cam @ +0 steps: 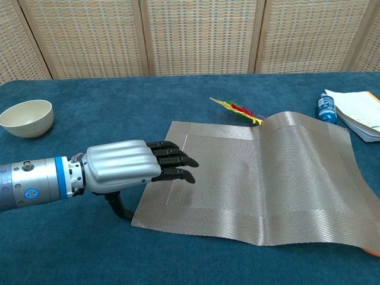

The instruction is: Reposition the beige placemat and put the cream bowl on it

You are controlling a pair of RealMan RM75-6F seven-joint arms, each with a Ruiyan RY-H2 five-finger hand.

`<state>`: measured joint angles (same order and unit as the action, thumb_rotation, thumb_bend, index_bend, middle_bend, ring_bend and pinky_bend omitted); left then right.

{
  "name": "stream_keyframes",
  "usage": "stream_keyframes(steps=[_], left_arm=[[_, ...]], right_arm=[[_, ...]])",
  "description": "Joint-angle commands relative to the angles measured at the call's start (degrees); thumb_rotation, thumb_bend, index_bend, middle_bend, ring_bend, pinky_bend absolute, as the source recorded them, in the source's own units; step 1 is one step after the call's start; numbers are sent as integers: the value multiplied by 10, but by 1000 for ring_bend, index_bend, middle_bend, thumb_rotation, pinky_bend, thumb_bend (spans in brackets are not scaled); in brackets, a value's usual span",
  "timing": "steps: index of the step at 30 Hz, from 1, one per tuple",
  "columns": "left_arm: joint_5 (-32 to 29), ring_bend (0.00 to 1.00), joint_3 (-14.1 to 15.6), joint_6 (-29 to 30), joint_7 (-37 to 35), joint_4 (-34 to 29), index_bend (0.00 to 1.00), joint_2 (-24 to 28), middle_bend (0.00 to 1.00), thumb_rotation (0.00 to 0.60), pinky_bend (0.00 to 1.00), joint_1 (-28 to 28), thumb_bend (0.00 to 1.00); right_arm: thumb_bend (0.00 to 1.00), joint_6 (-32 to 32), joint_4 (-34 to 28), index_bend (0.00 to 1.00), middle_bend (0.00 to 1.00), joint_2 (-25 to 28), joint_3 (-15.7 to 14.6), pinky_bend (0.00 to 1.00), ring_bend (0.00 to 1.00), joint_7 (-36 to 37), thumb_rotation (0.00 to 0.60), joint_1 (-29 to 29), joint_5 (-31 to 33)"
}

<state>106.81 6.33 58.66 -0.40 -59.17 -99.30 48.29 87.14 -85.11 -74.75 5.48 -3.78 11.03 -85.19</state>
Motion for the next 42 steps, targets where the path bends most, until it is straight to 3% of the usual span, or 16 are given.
stream_keyframes(steps=[1, 9, 26, 33, 36, 42], left_arm=[[-2, 0, -1, 1, 2, -4, 142, 0, 0, 600, 0, 3, 173], [-12, 0, -3, -4, 9, -11, 163, 2, 0, 600, 0, 9, 185], [-29, 0, 5, -11, -1, -7, 304, -19, 0, 600, 0, 12, 466], [-34, 0, 8, -9, -11, -9, 349, -20, 0, 600, 0, 11, 509], [-36, 0, 8, -9, -12, -8, 407, -21, 0, 600, 0, 11, 527], [-40, 0, 8, -6, -12, -6, 613, -24, 0, 600, 0, 9, 527]], right_arm=[[0, 2, -1, 0, 0, 0, 0, 0, 0, 2, 600, -1, -3], [0, 7, 1, 0, 0, 0, 3, 0, 0, 8, 600, -4, -11], [0, 13, -2, 23, 0, 5, 7, 0, 0, 17, 600, -8, -23], [0, 15, -4, 29, 0, 8, 8, 0, 0, 22, 600, -10, -27], [0, 16, -5, 30, 0, 8, 8, 0, 0, 23, 600, -10, -29], [0, 17, -5, 31, 0, 9, 9, 0, 0, 24, 600, -11, -31]])
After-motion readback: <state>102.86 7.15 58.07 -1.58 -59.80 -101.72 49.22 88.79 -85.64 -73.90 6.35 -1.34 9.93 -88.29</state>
